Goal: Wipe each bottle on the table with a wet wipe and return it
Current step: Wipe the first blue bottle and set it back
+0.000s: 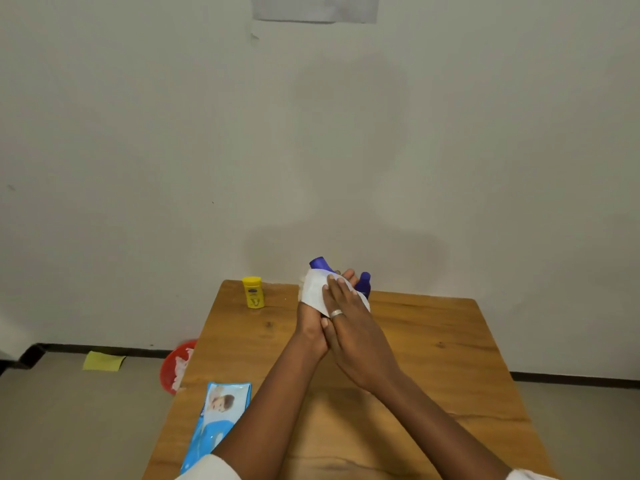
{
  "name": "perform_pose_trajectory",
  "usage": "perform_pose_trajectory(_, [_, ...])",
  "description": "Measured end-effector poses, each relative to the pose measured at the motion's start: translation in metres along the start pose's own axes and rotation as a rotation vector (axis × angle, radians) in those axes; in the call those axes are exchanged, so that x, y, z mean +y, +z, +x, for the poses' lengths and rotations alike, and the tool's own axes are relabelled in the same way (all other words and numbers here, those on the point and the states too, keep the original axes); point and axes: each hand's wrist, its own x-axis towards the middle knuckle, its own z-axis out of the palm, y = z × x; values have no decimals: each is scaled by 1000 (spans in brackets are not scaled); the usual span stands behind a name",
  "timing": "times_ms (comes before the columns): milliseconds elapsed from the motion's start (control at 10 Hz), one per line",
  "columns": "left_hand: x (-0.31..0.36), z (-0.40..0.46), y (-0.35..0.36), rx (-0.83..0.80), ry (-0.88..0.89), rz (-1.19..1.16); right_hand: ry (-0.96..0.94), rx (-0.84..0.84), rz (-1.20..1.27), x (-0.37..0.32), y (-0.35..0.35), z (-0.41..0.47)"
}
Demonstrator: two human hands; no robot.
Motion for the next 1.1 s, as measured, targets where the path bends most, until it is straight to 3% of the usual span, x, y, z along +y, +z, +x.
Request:
perform_pose_trajectory(100, [0, 2, 7, -72, 8, -93, 79, 117, 337, 8, -17, 0])
perform_pose_trajectory(200, [-13, 7, 15, -93, -7, -43, 123, 129, 309, 8, -26, 17])
perform_pose_trajectory(300, [-9, 10, 14, -126, 6, 4, 41, 137, 223, 1, -29, 16])
perform_pose_trajectory(400, [5, 19, 6, -59, -32, 60, -54, 118, 156, -1, -20, -4])
perform_pose_trajectory(600, [-8, 11, 12, -133, -26, -105, 126, 106, 377, 15, -26, -5])
perform_pose_trajectory(800, [-5, 13, 21, -102, -24, 98, -45, 131, 160, 5, -35, -2])
perform_pose_trajectory(900, [6, 16, 16, -163, -42, -39, -85, 117, 103, 5, -25, -24])
perform_pose_trajectory(1100, [-15, 6, 28, -175, -49, -49, 82, 162, 281, 21, -32, -13])
